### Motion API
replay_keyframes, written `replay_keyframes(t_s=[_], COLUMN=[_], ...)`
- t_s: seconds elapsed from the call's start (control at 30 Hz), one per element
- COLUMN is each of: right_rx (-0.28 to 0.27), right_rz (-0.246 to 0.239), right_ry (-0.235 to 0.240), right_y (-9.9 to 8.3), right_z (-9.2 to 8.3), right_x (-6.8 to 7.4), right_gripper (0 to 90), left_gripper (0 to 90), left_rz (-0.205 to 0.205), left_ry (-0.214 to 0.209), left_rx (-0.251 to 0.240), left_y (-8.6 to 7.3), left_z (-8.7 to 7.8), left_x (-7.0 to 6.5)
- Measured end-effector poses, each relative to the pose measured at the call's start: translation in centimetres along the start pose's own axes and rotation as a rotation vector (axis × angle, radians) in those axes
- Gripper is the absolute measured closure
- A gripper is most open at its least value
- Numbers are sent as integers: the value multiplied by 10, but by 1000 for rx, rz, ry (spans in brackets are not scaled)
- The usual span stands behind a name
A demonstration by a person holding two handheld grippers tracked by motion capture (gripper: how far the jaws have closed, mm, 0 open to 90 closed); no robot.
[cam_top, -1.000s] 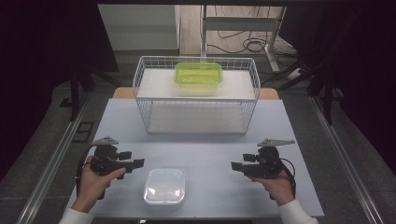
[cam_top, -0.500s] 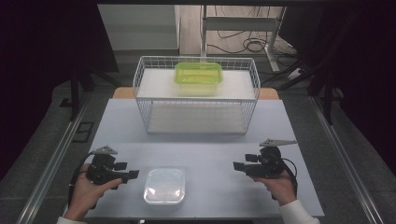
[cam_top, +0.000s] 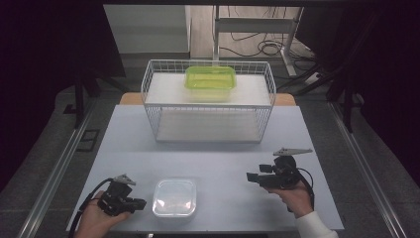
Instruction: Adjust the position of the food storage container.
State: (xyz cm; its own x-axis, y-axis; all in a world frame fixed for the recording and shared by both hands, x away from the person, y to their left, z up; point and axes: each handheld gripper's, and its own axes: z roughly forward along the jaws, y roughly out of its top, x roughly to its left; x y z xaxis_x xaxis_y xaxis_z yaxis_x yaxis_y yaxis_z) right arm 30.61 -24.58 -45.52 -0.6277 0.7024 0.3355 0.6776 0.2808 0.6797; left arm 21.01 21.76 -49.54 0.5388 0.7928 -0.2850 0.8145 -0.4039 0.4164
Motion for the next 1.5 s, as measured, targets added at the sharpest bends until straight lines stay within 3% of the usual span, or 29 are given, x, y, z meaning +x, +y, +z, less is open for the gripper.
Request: replay_keyframes(t_s=[0.33, 0.43, 0.63, 1.17, 1.5], right_rx=[2, 2, -14, -8, -4], right_rz=[13, 17, 9, 7, 8], right_ry=[-12, -12, -8, -4, -4], right_y=[-2, -2, -2, -2, -2], right_z=[0, 0, -2, -2, -2], right_x=[-2, -3, -3, -2, -4], right_gripper=[275, 275, 275, 275, 275], left_gripper=[896, 896, 896, 895, 895], left_rz=[39, 61, 76, 97, 131], left_ry=[-51, -23, -34, -52, -75], left_rx=[28, 32, 31, 20, 20], left_y=[3, 8, 18, 57, 89], left_z=[9, 11, 18, 45, 63], left_x=[-16, -20, -31, -52, -63])
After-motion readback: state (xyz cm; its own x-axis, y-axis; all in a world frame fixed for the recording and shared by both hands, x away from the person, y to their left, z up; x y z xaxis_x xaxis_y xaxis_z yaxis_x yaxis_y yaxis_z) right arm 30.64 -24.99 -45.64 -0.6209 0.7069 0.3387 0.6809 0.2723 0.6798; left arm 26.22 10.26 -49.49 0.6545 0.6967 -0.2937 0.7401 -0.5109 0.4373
